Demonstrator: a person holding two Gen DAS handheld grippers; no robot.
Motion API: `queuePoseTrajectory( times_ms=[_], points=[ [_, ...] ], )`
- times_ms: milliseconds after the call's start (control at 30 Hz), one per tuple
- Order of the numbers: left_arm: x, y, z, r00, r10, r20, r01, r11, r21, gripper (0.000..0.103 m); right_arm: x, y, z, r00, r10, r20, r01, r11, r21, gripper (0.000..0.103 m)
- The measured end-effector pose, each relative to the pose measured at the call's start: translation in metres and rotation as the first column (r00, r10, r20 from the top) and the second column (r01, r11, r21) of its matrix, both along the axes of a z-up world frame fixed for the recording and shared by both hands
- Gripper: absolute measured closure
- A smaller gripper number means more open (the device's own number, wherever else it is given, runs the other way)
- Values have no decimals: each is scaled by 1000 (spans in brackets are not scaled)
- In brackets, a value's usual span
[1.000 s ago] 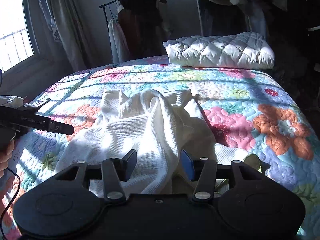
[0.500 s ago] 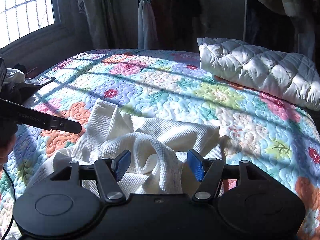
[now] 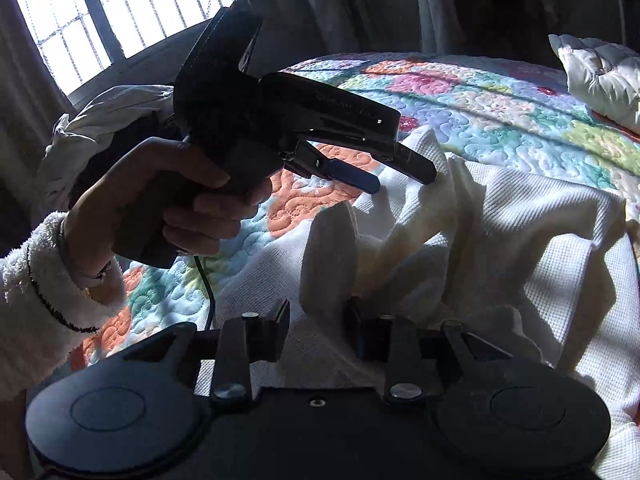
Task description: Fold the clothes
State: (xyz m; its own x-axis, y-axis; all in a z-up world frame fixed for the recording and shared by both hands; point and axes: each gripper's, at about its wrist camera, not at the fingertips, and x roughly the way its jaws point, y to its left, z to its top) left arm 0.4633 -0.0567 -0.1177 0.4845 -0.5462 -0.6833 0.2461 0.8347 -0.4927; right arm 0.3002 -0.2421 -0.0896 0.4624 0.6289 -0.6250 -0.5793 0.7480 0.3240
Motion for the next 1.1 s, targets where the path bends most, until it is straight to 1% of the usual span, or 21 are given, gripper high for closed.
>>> queuePoseTrajectory(
  times_ms=[67, 100, 200, 267, 300, 367, 400, 433, 467, 500, 533, 567, 667, 700, 767, 833, 900, 967, 1067, 1100],
  points=[
    [2, 2, -2, 1000, -2, -3, 2, 1000, -2, 31, 1, -8, 10, 999, -27, 16, 27, 999, 38, 55],
    [2, 3, -2, 1000, -2, -3, 2, 1000, -5, 32, 3, -9, 14, 999, -37, 29, 36, 999, 31, 52],
    [2, 3, -2, 1000, -7, 2, 7, 1000, -2, 37, 13, -7, 20, 996, -58, 75, 60, 998, -25, 48],
    [-1, 2, -2, 1000, 7, 0, -7, 1000, 3, 56, 19, -2, 11, 993, -72, 90, 77, 996, -46, 47],
    [-2, 2, -2, 1000, 14, -2, -14, 1000, 4, 59, 21, 1, 6, 992, -80, 97, 85, 995, -54, 47],
    [-5, 1, -3, 1000, 28, -4, -28, 1000, 8, 73, 25, 6, -5, 993, -96, 74, 100, 994, -50, 48],
    [-6, 1, -3, 1000, 26, -8, -26, 1000, 4, 75, 23, 9, -8, 992, -95, 83, 99, 994, -45, 48],
    [-7, 1, -2, 1000, 23, -9, -23, 1000, 6, 76, 21, 14, -9, 993, -67, 95, 73, 996, -56, 50],
    [-8, 1, -1, 1000, 20, -2, -20, 1000, 15, 76, 19, 20, -9, 994, -33, 106, 41, 997, -72, 78],
    [-9, 2, 1, 1000, 22, 3, -22, 999, 25, 76, 16, 26, -9, 994, 24, 104, -14, 995, -97, 97],
    [-9, 2, 2, 1000, 25, 5, -25, 999, 28, 76, 13, 29, -7, 992, 57, 114, -45, 993, -112, 97],
    [-9, 3, 3, 1000, 26, 4, -26, 999, 19, 76, 7, 30, -2, 987, 65, 145, -46, 990, -130, 97],
    [-10, 8, 7, 998, 55, 17, -55, 998, 6, 76, 0, 15, 16, 975, -9, 224, 49, 984, -173, 97],
    [-10, 10, 8, 997, 68, 25, -68, 998, 6, 76, -1, 8, 23, 964, -46, 261, 97, 977, -188, 97],
    [-10, 12, 11, 996, 85, 40, -85, 996, 15, 76, -1, -6, 34, 938, -114, 326, 191, 958, -214, 97],
    [-9, 11, 13, 994, 91, 57, -94, 995, 42, 76, 4, -24, 41, 898, -208, 387, 314, 920, -235, 97],
    [-6, 10, 13, 993, 93, 70, -99, 992, 82, 76, 11, -37, 39, 854, -282, 436, 421, 868, -264, 97],
    [-3, 10, 11, 992, 97, 79, -106, 987, 121, 76, 18, -44, 30, 817, -314, 484, 497, 807, -317, 97],
    [3, 10, 8, 990, 103, 93, -118, 977, 179, 72, 32, -62, 13, 796, -370, 479, 554, 764, -331, 97],
    [7, 13, 6, 992, 98, 81, -111, 979, 169, 72, 37, -70, 10, 793, -403, 457, 565, 766, -306, 97]
  ],
)
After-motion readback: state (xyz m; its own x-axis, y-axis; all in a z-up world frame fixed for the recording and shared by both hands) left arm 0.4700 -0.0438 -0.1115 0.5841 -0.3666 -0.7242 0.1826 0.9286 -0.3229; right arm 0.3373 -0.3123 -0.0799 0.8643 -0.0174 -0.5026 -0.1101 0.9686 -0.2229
